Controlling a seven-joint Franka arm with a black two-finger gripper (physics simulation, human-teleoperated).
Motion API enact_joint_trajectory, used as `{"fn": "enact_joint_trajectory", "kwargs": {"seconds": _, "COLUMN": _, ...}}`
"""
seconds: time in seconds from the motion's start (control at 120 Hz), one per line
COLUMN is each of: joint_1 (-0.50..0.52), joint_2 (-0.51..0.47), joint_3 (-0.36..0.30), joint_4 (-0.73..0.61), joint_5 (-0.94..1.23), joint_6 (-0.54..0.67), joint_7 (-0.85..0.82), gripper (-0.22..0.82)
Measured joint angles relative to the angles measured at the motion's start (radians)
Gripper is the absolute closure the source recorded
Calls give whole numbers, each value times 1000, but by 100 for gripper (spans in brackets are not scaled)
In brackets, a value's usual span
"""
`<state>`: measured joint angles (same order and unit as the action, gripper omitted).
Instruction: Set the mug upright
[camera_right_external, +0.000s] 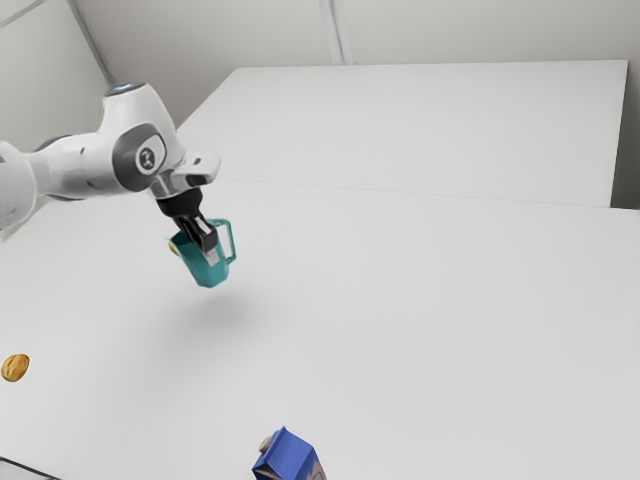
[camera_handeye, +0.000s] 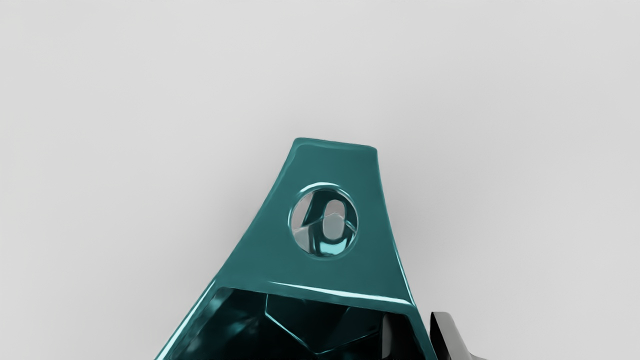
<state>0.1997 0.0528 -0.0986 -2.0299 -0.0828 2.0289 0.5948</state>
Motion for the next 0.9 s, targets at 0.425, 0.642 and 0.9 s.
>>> {"fn": "enact_joint_trajectory", "kwargs": {"seconds": 0.425, "joint_1": 83, "joint_2": 111, "joint_3": 0, "joint_4": -41, "joint_5": 35, "joint_6": 156, "joint_7": -171, "gripper": 78}}
{"fn": "enact_joint_trajectory", "kwargs": {"seconds": 0.642, "joint_1": 83, "joint_2": 120, "joint_3": -1, "joint_4": -66, "joint_5": 33, "joint_6": 207, "joint_7": -223, "gripper": 69}}
{"fn": "enact_joint_trajectory", "kwargs": {"seconds": 0.9, "joint_1": 77, "joint_2": 81, "joint_3": -1, "joint_4": -64, "joint_5": 25, "joint_6": 193, "joint_7": -255, "gripper": 22}}
